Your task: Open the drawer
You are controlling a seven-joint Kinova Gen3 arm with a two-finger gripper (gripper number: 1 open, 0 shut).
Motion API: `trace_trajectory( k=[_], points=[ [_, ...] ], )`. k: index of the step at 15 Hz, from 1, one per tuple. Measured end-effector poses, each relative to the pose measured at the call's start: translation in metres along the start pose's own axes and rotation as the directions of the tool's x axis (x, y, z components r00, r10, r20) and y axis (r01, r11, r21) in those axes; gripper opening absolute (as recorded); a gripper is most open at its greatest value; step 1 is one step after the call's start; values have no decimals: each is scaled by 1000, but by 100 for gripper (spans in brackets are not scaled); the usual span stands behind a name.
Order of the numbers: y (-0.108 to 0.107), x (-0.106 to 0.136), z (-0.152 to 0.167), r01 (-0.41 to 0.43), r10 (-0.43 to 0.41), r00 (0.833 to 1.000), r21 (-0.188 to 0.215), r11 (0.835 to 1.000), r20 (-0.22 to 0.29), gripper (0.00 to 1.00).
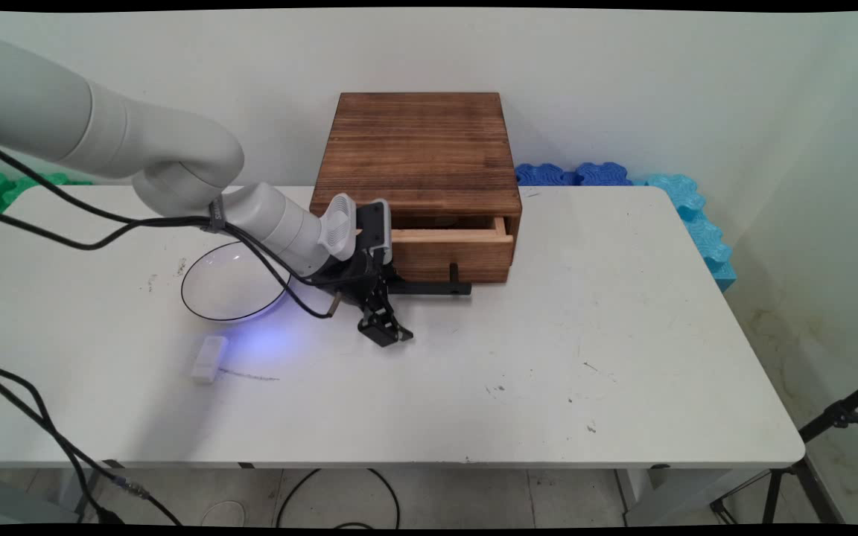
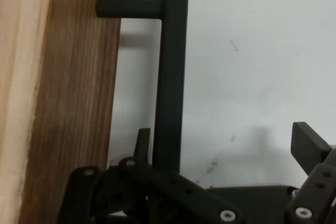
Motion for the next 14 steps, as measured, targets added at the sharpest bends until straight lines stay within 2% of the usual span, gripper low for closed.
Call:
trace_trajectory(
  k=[14],
  points=[
    [56,-6,-15,11,-11,1000,-53,999,-7,100]
  ],
)
